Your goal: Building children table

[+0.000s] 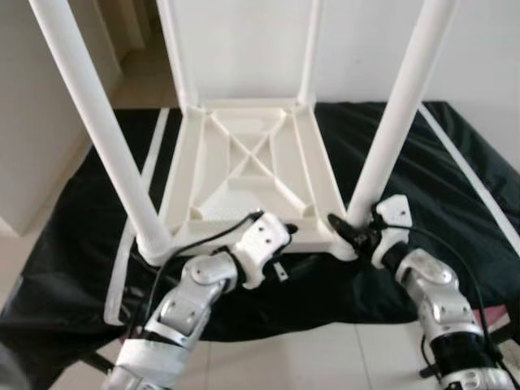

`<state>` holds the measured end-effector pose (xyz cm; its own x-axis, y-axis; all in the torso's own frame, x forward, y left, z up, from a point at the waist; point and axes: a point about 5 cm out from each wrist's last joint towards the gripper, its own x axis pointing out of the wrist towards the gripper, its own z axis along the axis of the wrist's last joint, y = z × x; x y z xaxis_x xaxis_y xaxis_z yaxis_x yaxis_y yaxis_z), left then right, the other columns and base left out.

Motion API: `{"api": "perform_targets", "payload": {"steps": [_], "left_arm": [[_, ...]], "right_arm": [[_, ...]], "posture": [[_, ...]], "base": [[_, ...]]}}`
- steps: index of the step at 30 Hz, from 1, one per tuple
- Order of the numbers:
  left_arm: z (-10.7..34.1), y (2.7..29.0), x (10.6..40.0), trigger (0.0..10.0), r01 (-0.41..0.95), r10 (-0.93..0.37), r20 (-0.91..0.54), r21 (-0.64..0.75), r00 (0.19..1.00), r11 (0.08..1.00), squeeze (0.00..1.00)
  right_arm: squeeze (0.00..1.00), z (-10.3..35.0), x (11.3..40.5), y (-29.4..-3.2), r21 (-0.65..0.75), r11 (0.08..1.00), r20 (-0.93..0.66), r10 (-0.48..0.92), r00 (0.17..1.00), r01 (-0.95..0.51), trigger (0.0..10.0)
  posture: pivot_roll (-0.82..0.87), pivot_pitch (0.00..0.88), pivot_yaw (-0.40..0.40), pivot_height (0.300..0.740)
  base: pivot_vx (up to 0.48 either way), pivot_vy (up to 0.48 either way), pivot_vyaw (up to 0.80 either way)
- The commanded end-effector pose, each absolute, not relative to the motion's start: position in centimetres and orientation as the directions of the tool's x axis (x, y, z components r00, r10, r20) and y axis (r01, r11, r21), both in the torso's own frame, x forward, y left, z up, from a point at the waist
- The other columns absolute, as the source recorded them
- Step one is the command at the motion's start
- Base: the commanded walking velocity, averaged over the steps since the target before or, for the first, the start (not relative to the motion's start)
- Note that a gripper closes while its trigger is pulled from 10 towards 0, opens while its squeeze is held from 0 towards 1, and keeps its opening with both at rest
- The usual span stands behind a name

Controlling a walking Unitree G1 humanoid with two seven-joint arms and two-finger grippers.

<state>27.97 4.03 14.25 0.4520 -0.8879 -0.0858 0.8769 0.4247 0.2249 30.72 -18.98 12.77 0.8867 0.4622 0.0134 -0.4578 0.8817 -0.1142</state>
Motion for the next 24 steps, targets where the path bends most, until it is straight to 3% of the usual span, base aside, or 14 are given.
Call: {"api": "perform_targets", "payload": {"steps": [1, 7, 9, 16, 20, 24], "left_arm": [[14.2, 3.7, 27.8, 10.0, 0.898, -0.907, -0.105, 0.222, 0.409, 0.379, 0.00], [14.0, 3.5, 27.6, 10.0, 0.907, -0.914, -0.114, 0.220, 0.389, 0.359, 0.00], [13.9, 3.3, 27.8, 10.0, 0.906, -0.912, -0.114, 0.218, 0.393, 0.363, 0.00], [13.9, 2.8, 27.8, 10.0, 0.905, -0.914, -0.102, 0.220, 0.392, 0.364, 0.00], [14.2, 2.8, 28.3, 10.0, 0.890, -0.903, -0.093, 0.238, 0.419, 0.389, 0.00], [14.2, 3.4, 28.8, 10.0, 0.866, -0.881, -0.086, 0.248, 0.466, 0.434, 0.00]], "right_arm": [[0.00, 10.8, 30.1, -19.2, -0.085, 0.894, -0.068, 0.434, 0.898, -0.439, 10.0], [0.00, 10.8, 29.9, -19.8, -0.098, 0.975, -0.067, 0.193, 0.979, -0.199, 10.0], [0.00, 10.4, 29.7, -19.4, -0.022, 1.000, -0.094, 0.018, 0.995, -0.020, 10.0], [0.00, 10.1, 29.0, -18.0, -0.001, 0.995, -0.084, -0.096, 0.992, 0.096, 10.0], [0.00, 9.5, 28.2, -16.3, 0.075, 0.959, -0.113, -0.262, 0.958, 0.272, 10.0], [0.00, 9.8, 28.2, -14.7, 0.106, 0.969, -0.116, -0.212, 0.970, 0.224, 10.0]], "posture": [[-0.09, 0.060, 0.046, 0.740], [-0.12, 0.065, 0.058, 0.740], [-0.13, 0.066, 0.057, 0.740], [-0.14, 0.055, 0.059, 0.740], [-0.13, 0.049, 0.050, 0.740], [-0.13, 0.048, 0.051, 0.740]], "base": [[0.000, 0.000, 0.00], [0.000, 0.000, 0.00], [0.000, 0.000, 0.00], [0.000, 0.000, 0.00], [0.000, 0.000, 0.00], [0.000, 0.000, 0.00]]}}
